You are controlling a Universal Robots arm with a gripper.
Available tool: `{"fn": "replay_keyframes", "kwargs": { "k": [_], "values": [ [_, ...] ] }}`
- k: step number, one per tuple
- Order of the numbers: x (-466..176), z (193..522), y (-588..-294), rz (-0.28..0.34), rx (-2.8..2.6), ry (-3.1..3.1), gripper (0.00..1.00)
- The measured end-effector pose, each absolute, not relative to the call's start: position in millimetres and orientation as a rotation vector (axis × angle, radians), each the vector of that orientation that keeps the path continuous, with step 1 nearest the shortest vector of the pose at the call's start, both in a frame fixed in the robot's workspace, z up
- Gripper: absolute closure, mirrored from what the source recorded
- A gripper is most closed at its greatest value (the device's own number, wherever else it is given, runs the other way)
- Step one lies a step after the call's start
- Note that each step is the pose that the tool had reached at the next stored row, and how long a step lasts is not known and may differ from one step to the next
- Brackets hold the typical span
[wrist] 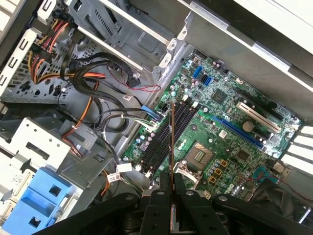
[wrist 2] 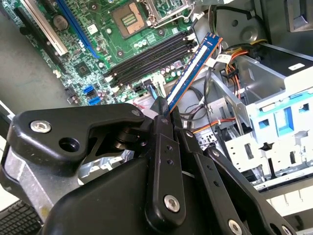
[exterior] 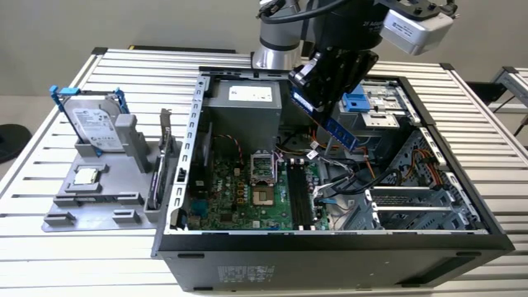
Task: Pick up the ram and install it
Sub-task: 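Insert the ram into the slot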
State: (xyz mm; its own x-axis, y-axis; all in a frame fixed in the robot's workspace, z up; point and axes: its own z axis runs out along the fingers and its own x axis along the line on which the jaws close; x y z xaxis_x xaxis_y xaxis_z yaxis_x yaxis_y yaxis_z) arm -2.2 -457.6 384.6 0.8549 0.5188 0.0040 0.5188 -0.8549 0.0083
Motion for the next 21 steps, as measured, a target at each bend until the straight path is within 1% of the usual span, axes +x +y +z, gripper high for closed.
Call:
{"fn": "replay_keyframes", "kwargs": {
  "k": [21],
  "values": [
    [-2.2,383.9,-457.6,0.007,3.108,0.412,1.0]
  ]
}}
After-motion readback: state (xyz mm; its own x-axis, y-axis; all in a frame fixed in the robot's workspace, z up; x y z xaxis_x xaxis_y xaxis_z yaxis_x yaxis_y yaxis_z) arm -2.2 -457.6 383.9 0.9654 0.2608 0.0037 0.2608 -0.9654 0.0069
